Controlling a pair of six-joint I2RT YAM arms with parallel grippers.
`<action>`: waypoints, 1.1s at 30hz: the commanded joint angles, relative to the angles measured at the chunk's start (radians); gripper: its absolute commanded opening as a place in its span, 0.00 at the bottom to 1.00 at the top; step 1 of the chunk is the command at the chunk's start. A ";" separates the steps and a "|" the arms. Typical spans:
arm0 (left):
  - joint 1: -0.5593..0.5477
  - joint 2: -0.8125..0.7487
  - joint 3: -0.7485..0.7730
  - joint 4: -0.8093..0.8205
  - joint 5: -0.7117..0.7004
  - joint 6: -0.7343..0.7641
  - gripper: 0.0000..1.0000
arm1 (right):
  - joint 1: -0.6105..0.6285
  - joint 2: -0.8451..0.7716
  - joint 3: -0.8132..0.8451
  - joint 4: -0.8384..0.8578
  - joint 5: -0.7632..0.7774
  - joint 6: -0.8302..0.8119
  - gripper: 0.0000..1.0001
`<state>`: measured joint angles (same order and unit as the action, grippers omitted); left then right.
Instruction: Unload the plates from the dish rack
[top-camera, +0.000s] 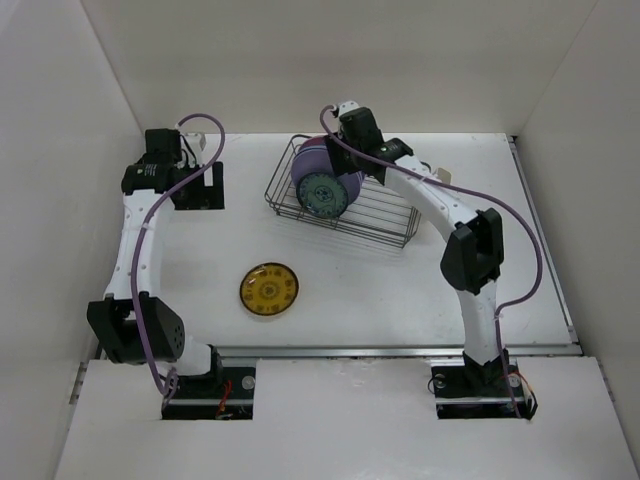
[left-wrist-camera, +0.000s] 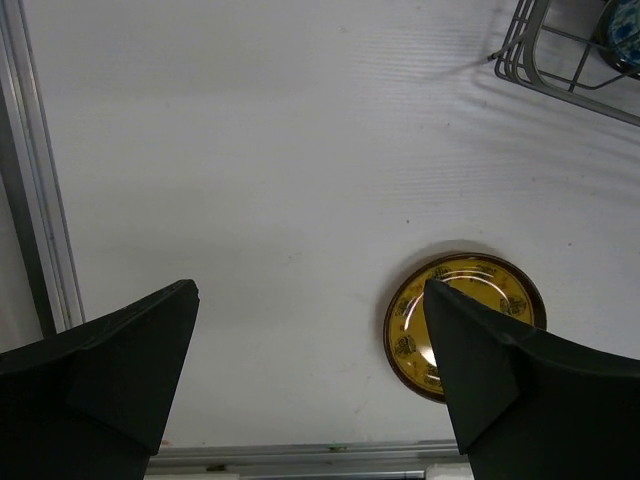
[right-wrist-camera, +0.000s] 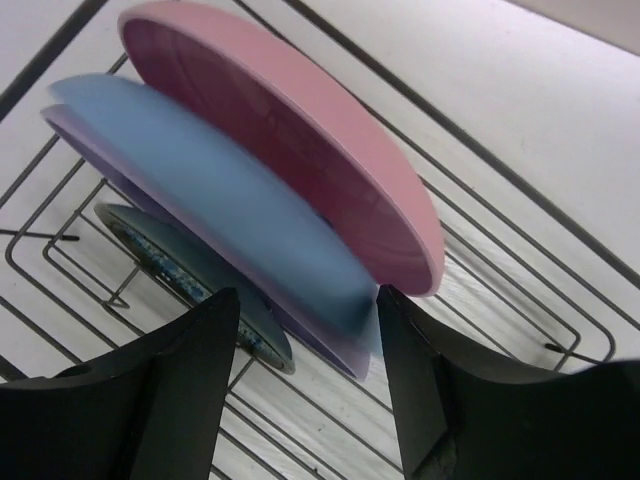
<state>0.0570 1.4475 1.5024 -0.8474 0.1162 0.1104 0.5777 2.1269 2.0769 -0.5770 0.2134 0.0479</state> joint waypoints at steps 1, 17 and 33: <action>0.003 0.013 -0.017 -0.012 0.005 0.015 0.94 | 0.010 0.021 -0.020 -0.007 -0.028 0.013 0.63; 0.003 0.022 -0.039 -0.021 -0.024 0.025 0.94 | 0.088 -0.254 -0.156 0.057 0.185 -0.092 0.85; 0.003 0.031 -0.048 -0.021 -0.015 0.025 0.94 | 0.094 -0.013 -0.126 0.106 0.168 -0.157 0.51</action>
<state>0.0570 1.4784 1.4643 -0.8608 0.0971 0.1234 0.6853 2.0995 1.8706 -0.4808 0.2810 -0.1032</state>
